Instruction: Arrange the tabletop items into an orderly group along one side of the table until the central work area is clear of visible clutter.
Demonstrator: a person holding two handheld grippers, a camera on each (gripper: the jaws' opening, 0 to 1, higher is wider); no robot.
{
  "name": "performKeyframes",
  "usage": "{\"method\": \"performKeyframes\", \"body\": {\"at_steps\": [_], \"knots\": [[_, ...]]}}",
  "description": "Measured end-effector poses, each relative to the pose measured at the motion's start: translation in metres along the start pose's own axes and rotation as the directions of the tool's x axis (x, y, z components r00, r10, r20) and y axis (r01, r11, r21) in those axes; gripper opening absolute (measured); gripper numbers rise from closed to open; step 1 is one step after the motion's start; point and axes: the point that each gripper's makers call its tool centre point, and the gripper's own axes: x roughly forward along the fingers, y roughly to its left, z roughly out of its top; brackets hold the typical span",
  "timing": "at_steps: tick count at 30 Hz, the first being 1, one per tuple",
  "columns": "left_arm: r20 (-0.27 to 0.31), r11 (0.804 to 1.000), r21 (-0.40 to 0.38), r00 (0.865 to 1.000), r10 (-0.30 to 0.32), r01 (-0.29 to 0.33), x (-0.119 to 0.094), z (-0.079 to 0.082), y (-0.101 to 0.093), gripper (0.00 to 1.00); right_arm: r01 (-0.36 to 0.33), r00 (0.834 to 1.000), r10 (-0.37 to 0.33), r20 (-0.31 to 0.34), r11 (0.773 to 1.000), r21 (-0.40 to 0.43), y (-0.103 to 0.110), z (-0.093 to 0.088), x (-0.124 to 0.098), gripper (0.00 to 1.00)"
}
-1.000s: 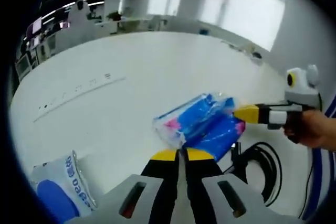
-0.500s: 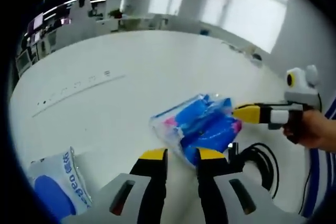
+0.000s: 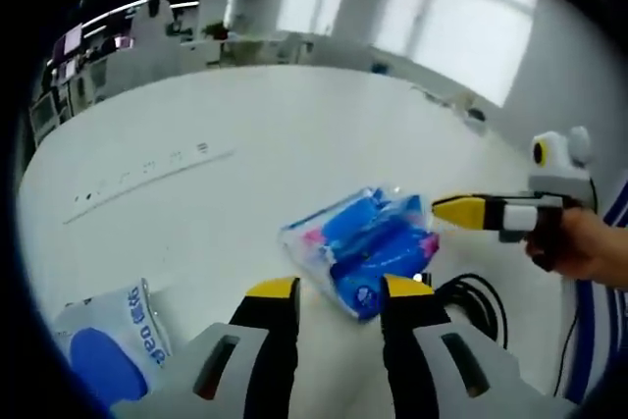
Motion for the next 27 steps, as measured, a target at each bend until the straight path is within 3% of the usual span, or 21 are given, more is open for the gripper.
{"method": "performKeyframes", "body": {"at_steps": [15, 27], "knots": [[0.033, 1.000, -0.004, 0.999, 0.008, -0.008, -0.017, 0.011, -0.001, 0.37, -0.017, 1.000, 0.017, 0.026, 1.000, -0.010, 0.006, 0.012, -0.008, 0.23], [0.091, 1.000, -0.009, 0.996, -0.004, 0.005, -0.037, 0.029, -0.006, 0.49, -0.041, 0.998, 0.042, 0.050, 0.999, -0.025, 0.019, 0.027, -0.015, 0.32]]}}
